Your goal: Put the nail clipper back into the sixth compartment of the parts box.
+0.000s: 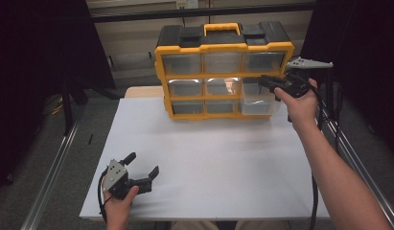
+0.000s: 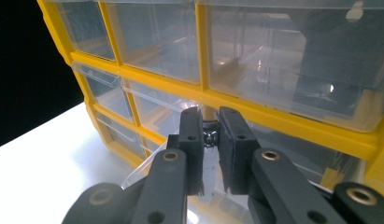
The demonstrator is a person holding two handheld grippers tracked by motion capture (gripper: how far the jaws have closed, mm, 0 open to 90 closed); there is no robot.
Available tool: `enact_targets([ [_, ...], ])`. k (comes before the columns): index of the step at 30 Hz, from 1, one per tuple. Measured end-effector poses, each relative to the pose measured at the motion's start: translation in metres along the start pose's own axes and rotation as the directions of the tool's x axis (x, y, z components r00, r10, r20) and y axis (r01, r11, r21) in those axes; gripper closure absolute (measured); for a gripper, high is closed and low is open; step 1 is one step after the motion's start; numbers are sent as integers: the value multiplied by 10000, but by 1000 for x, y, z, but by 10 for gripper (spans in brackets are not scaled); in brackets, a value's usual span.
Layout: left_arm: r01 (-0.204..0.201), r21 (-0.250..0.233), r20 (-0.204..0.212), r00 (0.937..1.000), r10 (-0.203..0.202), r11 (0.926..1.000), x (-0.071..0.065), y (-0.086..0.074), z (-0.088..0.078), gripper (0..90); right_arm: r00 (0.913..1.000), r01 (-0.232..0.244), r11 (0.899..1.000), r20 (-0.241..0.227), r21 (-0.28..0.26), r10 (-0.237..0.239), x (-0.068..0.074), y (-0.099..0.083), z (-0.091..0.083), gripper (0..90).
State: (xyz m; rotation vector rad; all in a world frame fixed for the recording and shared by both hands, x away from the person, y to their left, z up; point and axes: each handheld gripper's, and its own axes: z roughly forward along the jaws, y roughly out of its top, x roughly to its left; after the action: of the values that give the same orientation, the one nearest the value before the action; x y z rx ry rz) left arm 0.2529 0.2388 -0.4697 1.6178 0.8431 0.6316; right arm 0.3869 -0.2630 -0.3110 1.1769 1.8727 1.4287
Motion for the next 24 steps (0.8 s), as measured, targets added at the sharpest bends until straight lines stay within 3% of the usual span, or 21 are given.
enact_targets([
  [24, -150, 13, 83, 9999, 150, 9999, 0, 0, 0, 29, 10000, -5, 9998, 13, 177, 5, -4, -14, -1, 805],
])
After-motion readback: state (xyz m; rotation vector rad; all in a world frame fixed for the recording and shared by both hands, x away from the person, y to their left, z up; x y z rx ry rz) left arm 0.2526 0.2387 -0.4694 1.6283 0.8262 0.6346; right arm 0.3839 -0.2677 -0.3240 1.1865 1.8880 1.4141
